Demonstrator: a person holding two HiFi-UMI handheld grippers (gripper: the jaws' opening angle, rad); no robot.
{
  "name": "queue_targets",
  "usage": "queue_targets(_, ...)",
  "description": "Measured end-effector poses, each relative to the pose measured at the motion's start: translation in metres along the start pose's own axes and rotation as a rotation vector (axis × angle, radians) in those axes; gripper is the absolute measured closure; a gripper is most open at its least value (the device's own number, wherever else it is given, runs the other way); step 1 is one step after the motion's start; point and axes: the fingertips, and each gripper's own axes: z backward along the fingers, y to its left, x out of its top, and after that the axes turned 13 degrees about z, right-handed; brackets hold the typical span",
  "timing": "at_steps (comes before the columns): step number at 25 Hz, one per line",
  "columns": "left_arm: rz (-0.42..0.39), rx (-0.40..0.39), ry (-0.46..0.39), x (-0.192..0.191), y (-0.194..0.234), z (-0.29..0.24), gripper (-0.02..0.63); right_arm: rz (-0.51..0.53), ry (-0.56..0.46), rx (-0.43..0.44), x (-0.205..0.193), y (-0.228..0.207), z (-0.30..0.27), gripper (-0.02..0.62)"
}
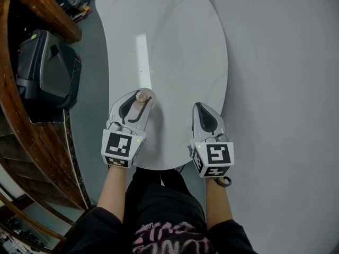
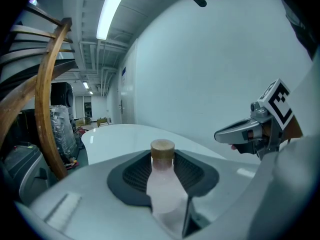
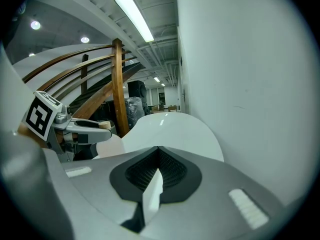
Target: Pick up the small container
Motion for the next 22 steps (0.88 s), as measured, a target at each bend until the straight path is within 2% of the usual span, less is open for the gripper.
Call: queue_targets(22,-0.024,0.007,-0.056,0.03,-0.028,0.042,0.46,0.019,-0.069,-0.014,0.031,-0.007,0.044,0.583)
